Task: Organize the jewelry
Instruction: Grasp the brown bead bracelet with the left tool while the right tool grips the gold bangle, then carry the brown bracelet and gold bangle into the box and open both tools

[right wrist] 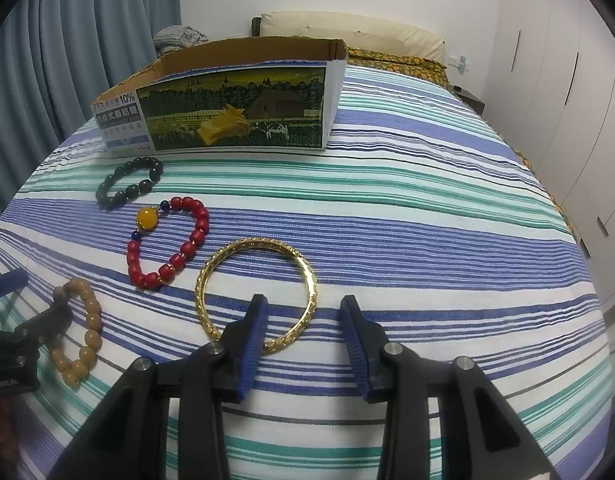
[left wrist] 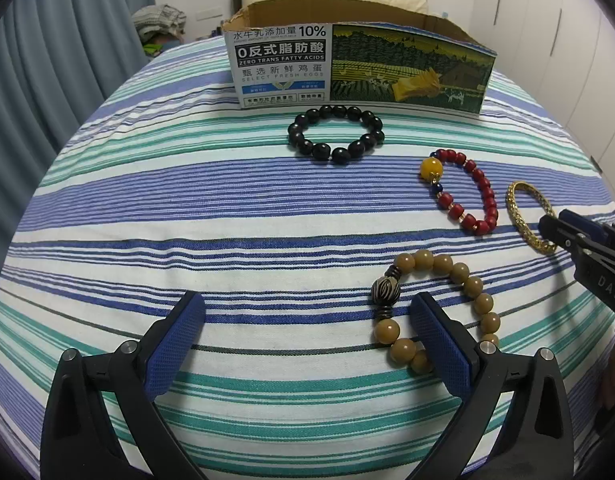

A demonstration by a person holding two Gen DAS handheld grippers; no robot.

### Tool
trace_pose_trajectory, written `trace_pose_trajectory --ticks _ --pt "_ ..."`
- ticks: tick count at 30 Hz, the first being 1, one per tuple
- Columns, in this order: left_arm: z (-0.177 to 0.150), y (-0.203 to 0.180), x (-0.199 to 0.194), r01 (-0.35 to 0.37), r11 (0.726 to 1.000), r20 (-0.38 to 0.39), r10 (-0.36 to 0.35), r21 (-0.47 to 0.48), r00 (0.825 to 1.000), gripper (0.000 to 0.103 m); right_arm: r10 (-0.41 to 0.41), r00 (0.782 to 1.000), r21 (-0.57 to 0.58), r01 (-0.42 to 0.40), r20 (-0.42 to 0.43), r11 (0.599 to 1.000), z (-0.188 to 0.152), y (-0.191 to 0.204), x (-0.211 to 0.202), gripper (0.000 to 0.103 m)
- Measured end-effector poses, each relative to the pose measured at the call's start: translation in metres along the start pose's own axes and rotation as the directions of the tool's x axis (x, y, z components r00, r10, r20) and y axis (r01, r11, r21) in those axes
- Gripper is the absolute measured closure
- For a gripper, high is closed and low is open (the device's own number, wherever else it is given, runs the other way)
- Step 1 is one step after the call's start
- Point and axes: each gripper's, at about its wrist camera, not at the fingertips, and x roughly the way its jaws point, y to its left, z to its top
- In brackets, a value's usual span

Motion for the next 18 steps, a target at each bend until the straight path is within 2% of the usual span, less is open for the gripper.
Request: trace_pose_trajectory --ticks 2,3,4,5,6,8,11,18 --pt "0.0 0.0 0.0 0.007 1.0 -0.002 -0.007 0.002 1.0 0.002 -0.001 1.0 -0.001 0.001 0.0 1.0 0.0 0.0 0.0 0.067" --pt "0.0 0.0 -0.002 0.021 1.0 0.0 -0.021 0.005 1.0 0.009 0.001 1.0 -0.002 -0.001 0.0 1.0 0.0 0.001 0.0 0.071" --pt "0.0 -0.002 -0.003 0.028 1.0 0.008 -0.028 0.011 1.0 0.017 0.009 1.0 -0.008 -0.009 0.0 1.0 0.0 0.002 -0.001 0.086" --pt "-0.002 -0.004 -0.009 0.044 0.999 0.027 -0.045 0.023 0.999 0.041 0.009 1.0 -0.019 -0.009 0.001 1.0 -0.001 0.003 -0.002 0.094" --pt "-0.004 -0.005 -0.014 0.07 0.997 0.036 -0.071 0.031 0.997 0.066 0.015 1.0 -0.026 -0.015 -0.004 1.0 -0.003 0.003 -0.004 0.097" --pt "-0.007 -0.005 -0.018 0.139 0.99 0.032 -0.139 0.018 0.99 0.09 0.056 0.998 -0.013 -0.056 -0.012 0.998 -0.006 0.0 -0.009 0.098" --pt "-0.011 0.006 -0.026 0.214 0.976 0.05 -0.212 -0.028 0.976 0.091 0.124 0.992 0.042 -0.123 -0.005 0.991 -0.012 -0.009 -0.021 0.097" --pt "-0.014 0.028 -0.062 0.302 0.948 0.135 -0.287 -0.105 0.948 0.091 0.199 0.978 0.059 -0.203 0.07 0.977 -0.02 -0.015 -0.069 0.097"
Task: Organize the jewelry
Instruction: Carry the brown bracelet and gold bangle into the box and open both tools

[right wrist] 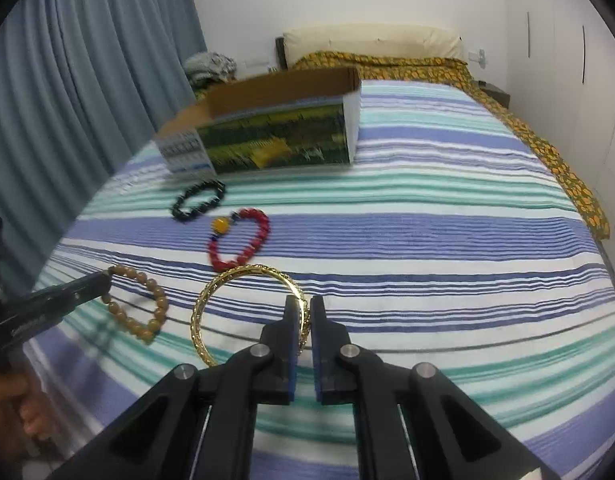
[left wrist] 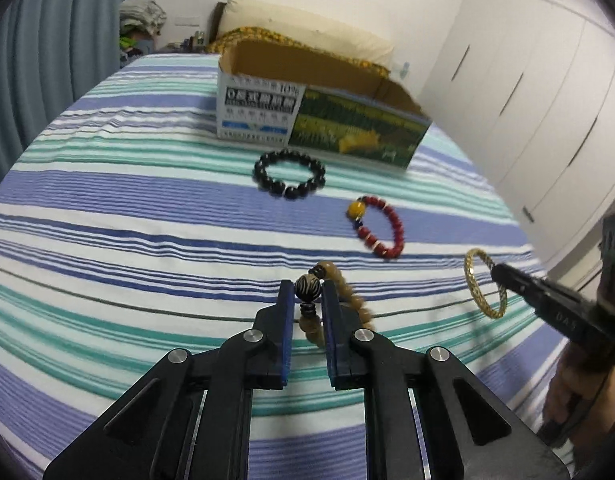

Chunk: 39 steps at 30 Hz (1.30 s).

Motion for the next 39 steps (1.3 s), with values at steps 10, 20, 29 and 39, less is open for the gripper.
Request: trace_pose_trajectory --ticks 10,20,29,39 --pt "0.017 0.001 -0.045 0.105 0.994 0.071 -0.101 -0.044 0.992 0.091 0.051 0.998 0.003 -0.051 0.039 0.999 0.003 0.016 -0.028 0.097" --pt "0.057 -0.002 -0.069 0.13 0.991 0.127 -0.127 -0.022 0.984 0.091 0.081 0.993 -0.058 -0.076 0.088 0.995 0.034 0.037 -0.048 0.097" --pt "0.137 -0.009 -0.069 0.136 0.99 0.161 -0.14 0.04 0.977 0.091 0.105 0.988 -0.083 -0.096 0.116 0.992 0.095 0.042 -0.04 0.097" --pt "0.231 -0.011 -0.012 0.076 0.993 0.155 -0.09 0.094 0.984 0.091 0.053 0.992 -0.087 -0.043 0.114 0.995 0.212 0.029 0.022 0.097"
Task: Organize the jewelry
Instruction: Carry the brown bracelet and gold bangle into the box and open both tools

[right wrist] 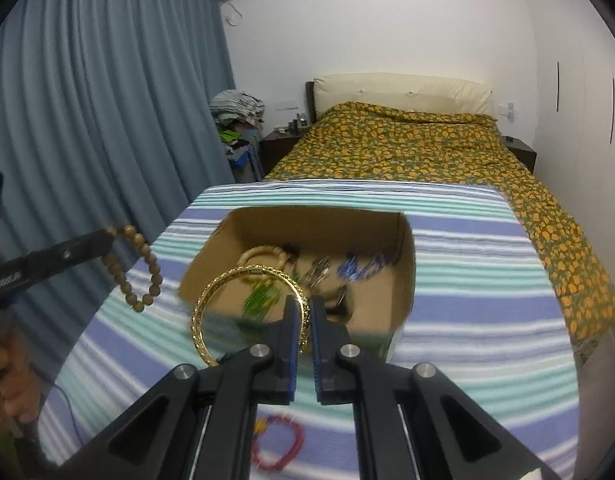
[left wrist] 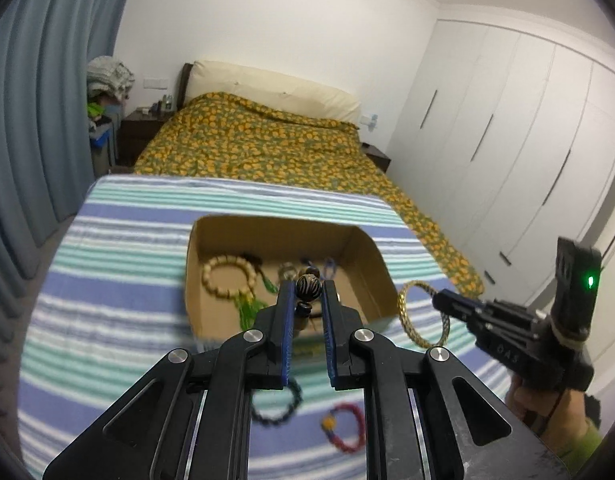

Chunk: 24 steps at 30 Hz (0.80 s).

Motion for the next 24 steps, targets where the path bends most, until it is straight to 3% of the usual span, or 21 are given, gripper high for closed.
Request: trace_pose_trajectory --ticks 9,22,23,24 --pt "0.014 0.025 0.078 -0.062 0.998 -0.076 0.064 0.02 0.995 0.091 -0.054 0.996 -0.037 0.051 -0.065 0.998 0.038 -0.026 0.078 0.097" --pt "-0.003 0.052 0.131 -0.147 0.988 -0.168 0.152 0.044 0.974 0.089 -0.065 0.983 -0.054 0.057 -0.17 0.997 0.018 -0.048 0.138 0.094" --pt "-0.005 0.053 0.134 -0.163 0.986 -0.172 0.168 0.046 0.971 0.086 -0.067 0.983 -0.057 0.058 -0.17 0.997 0.017 -0.048 0.14 0.09" --pt "-0.004 0.053 0.136 -0.171 0.984 -0.175 0.177 0.044 0.969 0.07 -0.077 0.982 -0.063 0.067 -0.17 0.996 0.018 -0.05 0.141 0.083"
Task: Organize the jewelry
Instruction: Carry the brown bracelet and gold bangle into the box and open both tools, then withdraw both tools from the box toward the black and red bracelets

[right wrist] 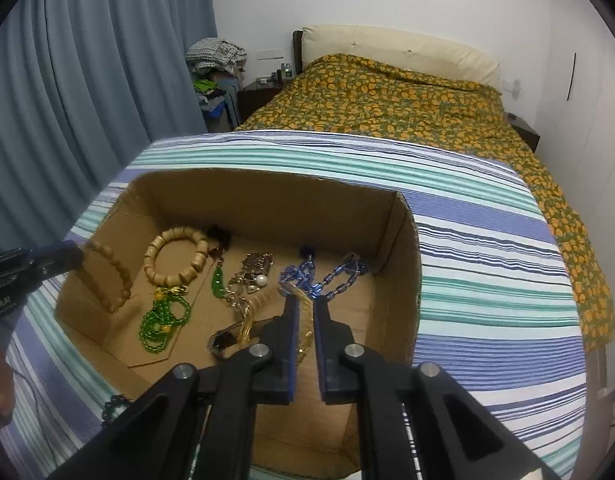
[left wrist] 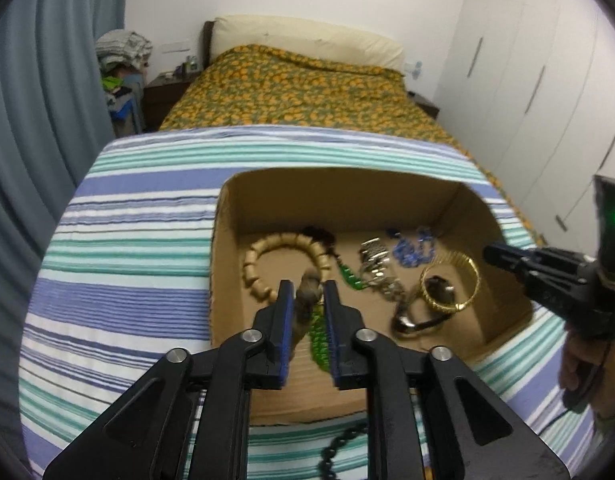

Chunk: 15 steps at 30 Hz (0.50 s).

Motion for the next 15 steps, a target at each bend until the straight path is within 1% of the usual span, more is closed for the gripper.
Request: trace_pose_trajectory --ticks 1,2,3,5,7,9,11,15 --pt "0.0 0.002 0.001 -0.004 1.0 -0.001 0.004 -0.007 1.0 0.06 -0.007 1.0 -0.002 0.007 0.005 1.0 0.001 0.0 0.0 0.061" --pt "0.0 0.002 0.0 -0.012 1.0 0.007 0.012 -0.013 1.0 0.04 -0.008 1.0 0.001 0.008 0.016 1.0 0.002 -0.001 -0.004 0.048" --pt "0.0 0.002 -0.005 -0.025 1.0 0.027 0.026 -0.016 0.999 0.031 -0.004 0.999 0.008 0.004 0.045 1.0 0.003 -0.001 -0.013 0.048" --pt "0.0 0.003 -0.015 -0.031 0.999 0.055 0.031 -0.011 0.998 0.027 -0.008 0.997 0.0 0.008 0.079 1.0 0.007 0.0 -0.026 0.048" --pt "0.0 0.003 -0.026 -0.034 0.999 0.074 0.035 -0.011 0.997 0.021 -0.008 0.993 -0.018 0.01 0.119 1.0 0.011 0.005 -0.047 0.047" --pt "-0.001 0.0 -0.046 -0.047 0.999 0.114 0.047 -0.002 0.992 0.012 -0.005 0.988 -0.028 0.009 0.155 1.0 0.013 0.012 -0.067 0.046" --pt "-0.006 -0.005 -0.064 -0.063 0.998 0.149 0.06 0.017 0.987 0.008 -0.001 0.983 -0.039 0.008 0.183 0.999 0.012 0.02 -0.086 0.04" --pt "-0.024 -0.018 -0.107 -0.084 0.994 0.214 0.067 0.068 0.975 0.003 0.014 0.973 -0.081 0.005 0.232 0.997 -0.003 0.038 -0.131 0.039"
